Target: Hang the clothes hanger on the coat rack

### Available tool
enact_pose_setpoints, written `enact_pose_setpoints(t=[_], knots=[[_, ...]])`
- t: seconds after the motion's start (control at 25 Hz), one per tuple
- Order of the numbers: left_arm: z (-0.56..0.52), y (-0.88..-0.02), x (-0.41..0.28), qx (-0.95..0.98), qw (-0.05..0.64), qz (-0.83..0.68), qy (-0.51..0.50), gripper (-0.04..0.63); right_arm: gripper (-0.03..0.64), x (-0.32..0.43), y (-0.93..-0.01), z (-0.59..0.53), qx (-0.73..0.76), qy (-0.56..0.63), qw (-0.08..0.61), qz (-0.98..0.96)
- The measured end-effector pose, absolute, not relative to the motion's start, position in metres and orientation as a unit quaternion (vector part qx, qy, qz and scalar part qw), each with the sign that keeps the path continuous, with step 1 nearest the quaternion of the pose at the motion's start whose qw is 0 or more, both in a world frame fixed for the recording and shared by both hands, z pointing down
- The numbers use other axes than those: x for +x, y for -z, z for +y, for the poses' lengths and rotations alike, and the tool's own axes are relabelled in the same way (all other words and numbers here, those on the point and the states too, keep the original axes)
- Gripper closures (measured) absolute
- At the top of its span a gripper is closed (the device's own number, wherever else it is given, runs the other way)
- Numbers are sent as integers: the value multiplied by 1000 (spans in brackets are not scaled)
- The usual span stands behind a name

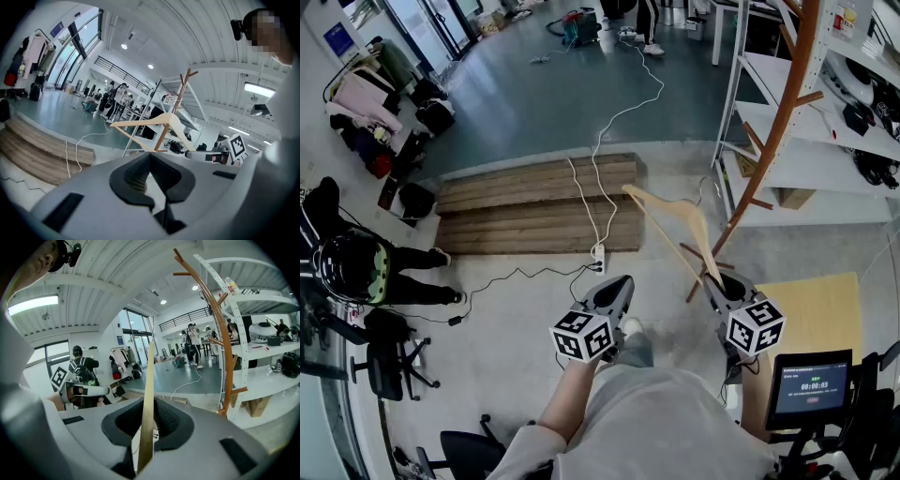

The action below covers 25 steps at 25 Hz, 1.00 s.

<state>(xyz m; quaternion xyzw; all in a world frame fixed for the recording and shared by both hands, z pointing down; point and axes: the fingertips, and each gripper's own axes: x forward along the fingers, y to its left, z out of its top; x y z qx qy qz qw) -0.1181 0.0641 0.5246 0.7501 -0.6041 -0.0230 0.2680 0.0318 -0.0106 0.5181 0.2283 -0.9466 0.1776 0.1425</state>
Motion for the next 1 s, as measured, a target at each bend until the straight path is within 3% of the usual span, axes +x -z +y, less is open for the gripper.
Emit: enact_pose_setpoints(t=[0.44, 1.0], knots=[[-56, -508, -217, 762, 254, -596, 21, 589, 557, -63, -497, -132, 247, -173, 119, -946], [-134, -478, -197, 760, 241, -602, 33, 589, 558, -78, -449, -204, 211, -166, 103, -958]])
